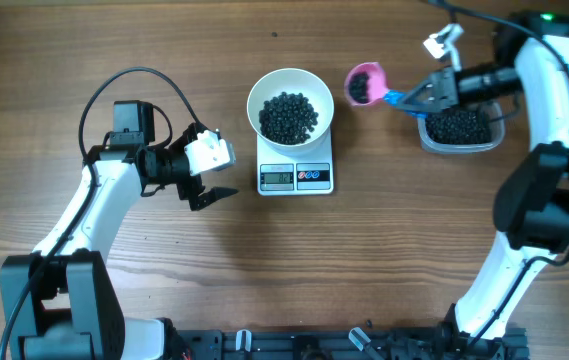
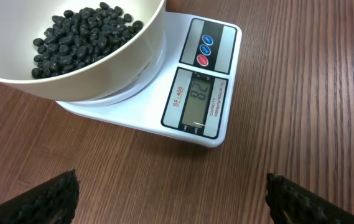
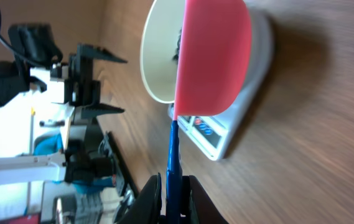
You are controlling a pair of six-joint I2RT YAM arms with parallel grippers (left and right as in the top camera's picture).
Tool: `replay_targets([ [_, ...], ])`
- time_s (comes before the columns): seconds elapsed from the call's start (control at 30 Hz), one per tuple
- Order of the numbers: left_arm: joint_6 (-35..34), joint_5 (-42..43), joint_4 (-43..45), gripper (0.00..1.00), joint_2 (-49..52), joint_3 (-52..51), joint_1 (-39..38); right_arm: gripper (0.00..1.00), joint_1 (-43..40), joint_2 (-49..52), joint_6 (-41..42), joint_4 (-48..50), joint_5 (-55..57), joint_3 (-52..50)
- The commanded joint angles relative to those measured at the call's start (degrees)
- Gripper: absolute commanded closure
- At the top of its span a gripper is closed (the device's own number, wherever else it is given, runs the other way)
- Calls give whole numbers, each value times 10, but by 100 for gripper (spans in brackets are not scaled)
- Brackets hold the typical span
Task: Scoop item into bowl and weigh 150g on scale
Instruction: 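Carry the filled scoop over the white bowl and tip beans in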
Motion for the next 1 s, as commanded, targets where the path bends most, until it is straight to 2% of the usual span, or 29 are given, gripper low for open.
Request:
replay_targets([
  [0.0,11,13,0,0,-12,-2,3,96,56,7,25,0,-24,26],
  [0.17,11,13,0,0,-12,-2,3,96,120,-20,92,24,18,33],
  [0.3,11,13,0,0,-12,-2,3,96,185,-31,209,99,149,33],
  [0.43,11,13,0,0,-12,-2,3,96,263,-31,306,183,327,33],
  [0.57,11,13,0,0,-12,-2,3,96,343,-31,309,212,540,33],
  [0.73,11,13,0,0,-12,-2,3,96,420,-33,308,222,746,33],
  [0.97,11,13,0,0,-12,-2,3,96,440,-85,291,255,737,33],
])
